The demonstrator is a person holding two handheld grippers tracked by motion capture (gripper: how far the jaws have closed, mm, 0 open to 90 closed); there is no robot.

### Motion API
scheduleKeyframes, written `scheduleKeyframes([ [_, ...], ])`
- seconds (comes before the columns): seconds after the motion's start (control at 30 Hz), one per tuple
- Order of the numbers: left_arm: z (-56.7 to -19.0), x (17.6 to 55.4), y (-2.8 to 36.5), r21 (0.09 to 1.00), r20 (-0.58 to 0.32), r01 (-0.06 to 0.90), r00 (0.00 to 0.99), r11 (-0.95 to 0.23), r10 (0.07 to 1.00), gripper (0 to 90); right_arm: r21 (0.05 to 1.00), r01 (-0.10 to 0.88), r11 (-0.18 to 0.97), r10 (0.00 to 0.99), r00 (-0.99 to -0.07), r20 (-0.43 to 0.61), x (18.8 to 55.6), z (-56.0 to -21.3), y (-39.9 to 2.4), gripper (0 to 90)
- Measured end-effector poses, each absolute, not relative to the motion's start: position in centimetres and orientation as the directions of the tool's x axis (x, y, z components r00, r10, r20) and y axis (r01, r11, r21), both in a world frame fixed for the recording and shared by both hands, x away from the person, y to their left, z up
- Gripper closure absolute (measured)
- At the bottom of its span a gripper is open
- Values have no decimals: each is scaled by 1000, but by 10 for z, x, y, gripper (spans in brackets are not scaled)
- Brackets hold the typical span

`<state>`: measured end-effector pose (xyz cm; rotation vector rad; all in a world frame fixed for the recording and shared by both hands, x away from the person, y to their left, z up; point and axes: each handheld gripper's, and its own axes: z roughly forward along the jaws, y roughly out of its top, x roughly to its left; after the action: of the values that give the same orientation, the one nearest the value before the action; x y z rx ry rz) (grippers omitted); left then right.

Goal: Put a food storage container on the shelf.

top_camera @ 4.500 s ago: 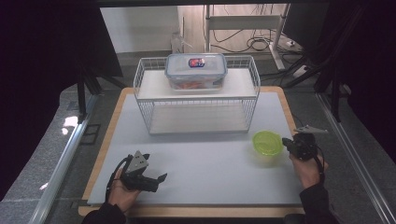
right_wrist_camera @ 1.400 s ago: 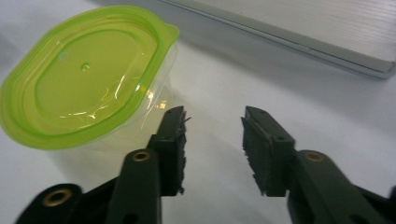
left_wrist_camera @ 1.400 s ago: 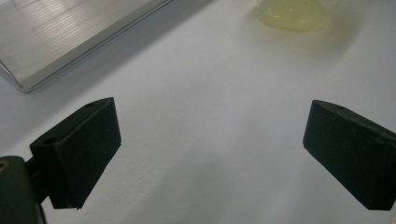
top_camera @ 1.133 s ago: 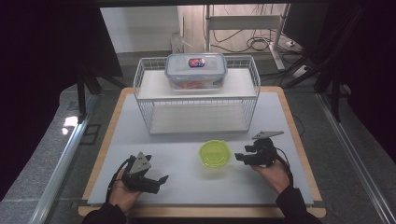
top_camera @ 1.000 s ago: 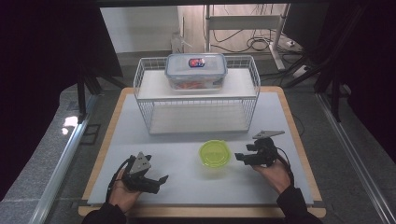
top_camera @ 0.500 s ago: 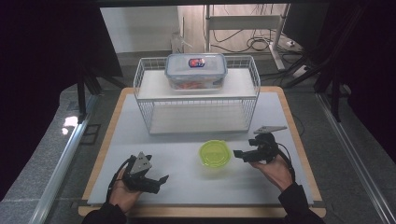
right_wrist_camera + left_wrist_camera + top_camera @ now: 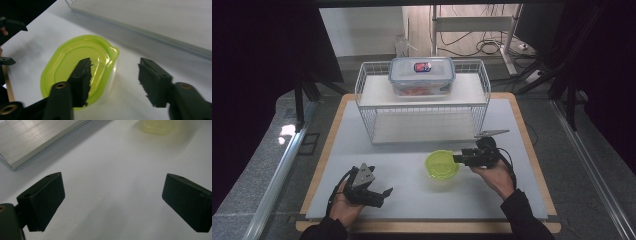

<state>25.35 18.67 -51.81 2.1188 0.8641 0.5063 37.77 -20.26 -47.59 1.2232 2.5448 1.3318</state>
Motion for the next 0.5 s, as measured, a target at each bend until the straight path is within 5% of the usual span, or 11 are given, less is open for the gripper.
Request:
scheduleKeyframes([
  [0.33, -518, 253, 186, 778, 77, 406, 695, -479, 715, 45, 637, 697, 329, 633, -664, 398, 389, -484, -193, 696],
  [0.5, -519, 253, 185, 775, 82, 405, 697, -485, 712, 46, 624, 711, 324, 619, -658, 429, 392, -488, -196, 715],
])
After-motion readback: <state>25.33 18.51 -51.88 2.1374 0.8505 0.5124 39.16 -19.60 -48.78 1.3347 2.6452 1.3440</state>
